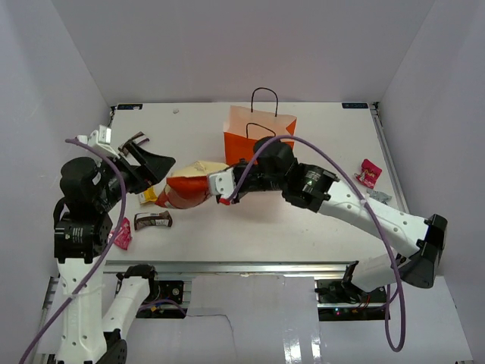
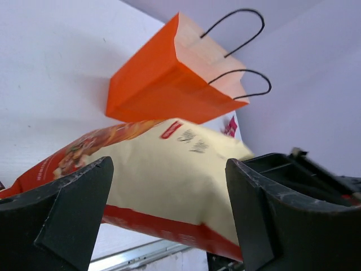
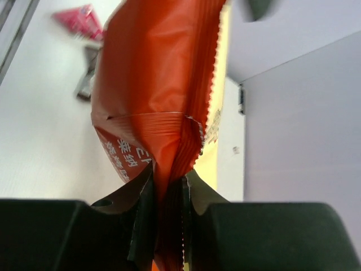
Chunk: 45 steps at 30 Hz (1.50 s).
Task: Place the snacks into the paper bag
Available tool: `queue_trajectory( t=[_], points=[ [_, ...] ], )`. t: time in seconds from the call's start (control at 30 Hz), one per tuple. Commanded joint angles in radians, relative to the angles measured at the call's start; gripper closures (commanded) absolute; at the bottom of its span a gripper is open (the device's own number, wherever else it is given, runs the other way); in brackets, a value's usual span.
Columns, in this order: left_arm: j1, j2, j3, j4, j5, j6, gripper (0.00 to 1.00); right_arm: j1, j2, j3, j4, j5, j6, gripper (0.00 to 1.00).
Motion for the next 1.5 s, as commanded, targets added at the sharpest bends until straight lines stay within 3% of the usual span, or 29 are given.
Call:
queue_trajectory(
  t=[0.0,0.4,0.53,1.07,1.23,1.47],
  points=[
    [0.002,-0.039,0.040,-0.005,-0.125,0.016,0.09,-0.039,-0.030,0.169,0.062,-0.066,0.188,0.92],
    [0.004,-0.138,0.054,0.020,-0.231,0.003,0.04,-0.244,0.059,0.586,0.072,-0.109,0.397,0.92],
    [0.004,-0.148,0.017,0.026,-0.220,-0.003,0.04,-0.341,0.065,0.617,0.091,-0.107,0.410,0.92],
    [0.004,-0.171,-0.101,0.049,-0.186,-0.006,0.04,-0.711,-0.099,0.306,0.095,-0.181,0.479,0.92],
    [0.004,-0.169,-0.118,0.061,-0.182,-0.004,0.04,-0.722,-0.146,0.240,0.092,-0.189,0.504,0.92],
    [0.004,-0.174,-0.146,0.070,-0.171,-0.007,0.04,-0.722,-0.183,0.165,0.096,-0.083,0.594,0.92]
  ],
)
